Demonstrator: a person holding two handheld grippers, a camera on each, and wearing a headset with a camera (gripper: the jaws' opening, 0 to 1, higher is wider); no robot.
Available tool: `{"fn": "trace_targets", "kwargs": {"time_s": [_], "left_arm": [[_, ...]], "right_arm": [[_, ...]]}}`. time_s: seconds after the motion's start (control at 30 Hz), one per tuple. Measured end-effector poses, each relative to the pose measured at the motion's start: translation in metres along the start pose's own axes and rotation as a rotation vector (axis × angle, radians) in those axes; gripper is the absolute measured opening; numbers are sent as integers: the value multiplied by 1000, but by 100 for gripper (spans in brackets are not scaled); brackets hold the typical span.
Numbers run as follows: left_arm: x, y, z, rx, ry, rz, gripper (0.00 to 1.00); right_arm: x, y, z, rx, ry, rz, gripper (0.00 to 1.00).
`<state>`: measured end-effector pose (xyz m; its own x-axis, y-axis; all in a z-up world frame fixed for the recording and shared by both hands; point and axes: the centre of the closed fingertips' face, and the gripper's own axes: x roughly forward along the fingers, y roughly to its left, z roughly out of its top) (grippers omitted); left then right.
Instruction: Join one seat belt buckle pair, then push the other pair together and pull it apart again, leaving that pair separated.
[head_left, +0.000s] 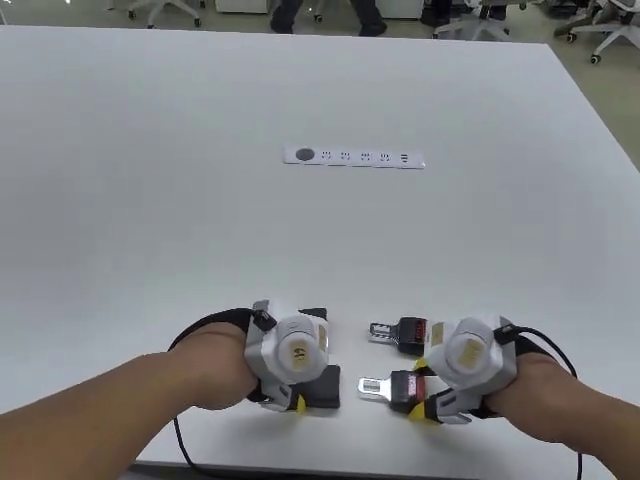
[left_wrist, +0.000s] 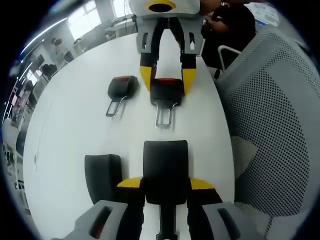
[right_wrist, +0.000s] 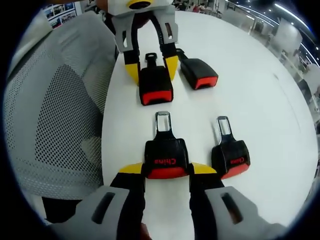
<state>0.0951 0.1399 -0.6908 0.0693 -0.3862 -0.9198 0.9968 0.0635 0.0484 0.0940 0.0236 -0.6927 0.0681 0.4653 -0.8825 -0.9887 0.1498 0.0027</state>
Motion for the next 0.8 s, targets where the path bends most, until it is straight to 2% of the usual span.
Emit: {"fn": "trace_targets", "kwargs": {"time_s": [0.17, 0.27, 0.53, 0.73, 0.8], "left_arm": [[0, 1, 0, -5, 0, -1, 33], [0, 0, -1, -17, 1, -3, 33], [0, -1, 0, -20, 10, -14, 33], [1, 0, -1, -26, 11, -16, 33], [1, -1, -1, -10, 8, -18, 33]], "right_arm": [[7, 3, 15, -10, -20, 1, 33], [9, 2, 16, -27, -6, 1, 33], [9, 2, 14, -37, -16, -11, 33], [14, 4, 23, -34, -44, -16, 33], [15, 4, 27, -31, -54, -16, 33]]}}
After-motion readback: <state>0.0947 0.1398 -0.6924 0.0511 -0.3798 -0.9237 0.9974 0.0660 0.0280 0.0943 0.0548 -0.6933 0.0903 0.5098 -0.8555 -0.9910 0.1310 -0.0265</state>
